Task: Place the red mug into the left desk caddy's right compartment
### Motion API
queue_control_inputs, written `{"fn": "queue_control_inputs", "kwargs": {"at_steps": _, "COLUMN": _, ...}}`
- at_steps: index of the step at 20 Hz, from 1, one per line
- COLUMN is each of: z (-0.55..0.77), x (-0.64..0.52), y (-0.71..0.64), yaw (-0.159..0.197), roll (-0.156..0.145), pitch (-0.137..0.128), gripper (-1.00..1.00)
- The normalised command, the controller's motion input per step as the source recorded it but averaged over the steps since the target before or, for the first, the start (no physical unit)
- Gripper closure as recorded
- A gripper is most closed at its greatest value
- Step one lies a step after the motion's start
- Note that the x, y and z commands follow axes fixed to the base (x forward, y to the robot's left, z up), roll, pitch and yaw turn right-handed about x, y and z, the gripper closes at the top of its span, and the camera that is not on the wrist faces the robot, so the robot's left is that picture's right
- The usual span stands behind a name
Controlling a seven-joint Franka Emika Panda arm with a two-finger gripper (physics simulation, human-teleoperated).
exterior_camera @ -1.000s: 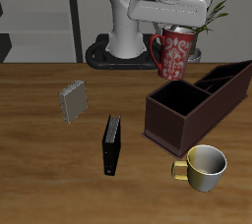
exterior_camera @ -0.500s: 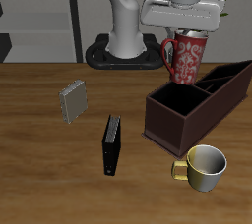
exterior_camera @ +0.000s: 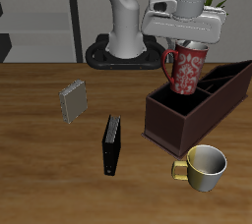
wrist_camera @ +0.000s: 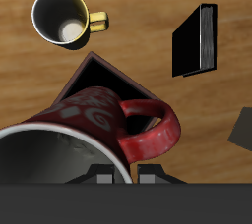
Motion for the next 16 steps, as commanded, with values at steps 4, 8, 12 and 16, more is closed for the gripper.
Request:
{"fn": "queue_control_inputs", "kwargs": {"at_steps": 4, "z": -0.19, "x": 0.0, "y": 0.04, "yaw": -0.004, "roll": 0.012, "pitch": 0.022, "gripper": 1.0}}
{"fn": "queue_control_inputs", "kwargs": {"at_steps": 8, "z": -0.26, "x": -0.01, "y": -0.01, "yaw": 0.009, "roll": 0.021, "pitch": 0.022, "gripper": 1.0}}
{"fn": "queue_control_inputs", "kwargs": {"at_steps": 12, "z": -0.25, "x": 0.1, "y": -0.13, "yaw": -0.016, "roll": -0.005, "pitch": 0.045, "gripper": 1.0}}
{"fn": "queue_control_inputs", "kwargs": {"at_steps": 16, "z": -0.42, "x": 0.05, "y": 0.05, "yaw": 0.022, "roll": 0.008, "pitch": 0.047, "gripper": 1.0}}
